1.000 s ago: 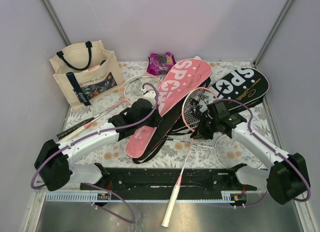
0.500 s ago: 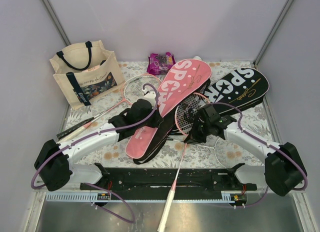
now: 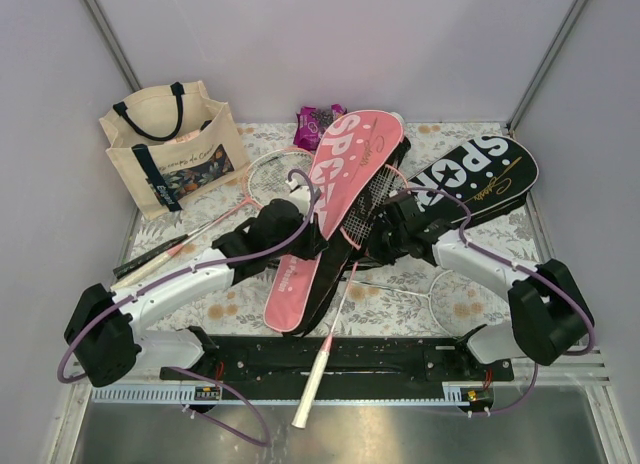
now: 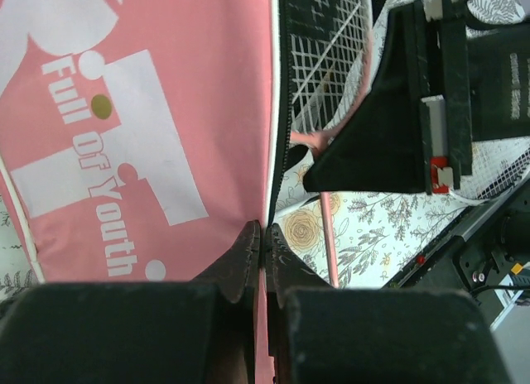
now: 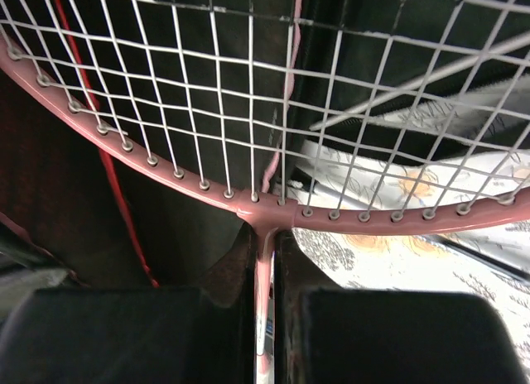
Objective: Pack up the badminton gear
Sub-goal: Place the racket in the racket bag.
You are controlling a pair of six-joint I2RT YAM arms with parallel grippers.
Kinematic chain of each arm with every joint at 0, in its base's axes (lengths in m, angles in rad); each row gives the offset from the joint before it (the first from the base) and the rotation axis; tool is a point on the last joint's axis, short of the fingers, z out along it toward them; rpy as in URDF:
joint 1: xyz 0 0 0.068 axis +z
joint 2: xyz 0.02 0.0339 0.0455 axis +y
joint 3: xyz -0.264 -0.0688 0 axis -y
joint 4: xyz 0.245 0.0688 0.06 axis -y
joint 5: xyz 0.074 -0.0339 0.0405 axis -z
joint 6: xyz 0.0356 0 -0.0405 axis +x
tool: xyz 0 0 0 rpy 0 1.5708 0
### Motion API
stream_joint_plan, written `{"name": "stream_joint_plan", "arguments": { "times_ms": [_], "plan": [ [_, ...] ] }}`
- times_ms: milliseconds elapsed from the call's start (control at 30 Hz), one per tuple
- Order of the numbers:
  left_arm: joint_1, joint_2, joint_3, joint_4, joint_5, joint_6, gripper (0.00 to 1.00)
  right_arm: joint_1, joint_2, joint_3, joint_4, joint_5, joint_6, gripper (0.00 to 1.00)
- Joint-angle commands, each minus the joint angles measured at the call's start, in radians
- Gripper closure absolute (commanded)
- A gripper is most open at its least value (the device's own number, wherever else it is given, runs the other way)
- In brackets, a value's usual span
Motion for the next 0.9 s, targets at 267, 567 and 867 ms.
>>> {"name": "stream_joint_plan", "arguments": {
  "times_ms": [267,567,867],
  "plan": [
    [0.000,0.016,-0.025,0.021,0.109,0.056,1.00,0.004,0.021,0.130,-0.041,-0.022,-0.068,1.00],
    [-0.009,0.032,-0.019,0.038,0.109,0.093,1.00,0.081,0.118,0.235,-0.279,0.033,-0.243,1.00],
    [-0.032,0.046,-0.024,0.040,0.103,0.112,1.00,0.079,0.116,0.351,-0.204,0.083,-0.249,1.00]
  ]
}}
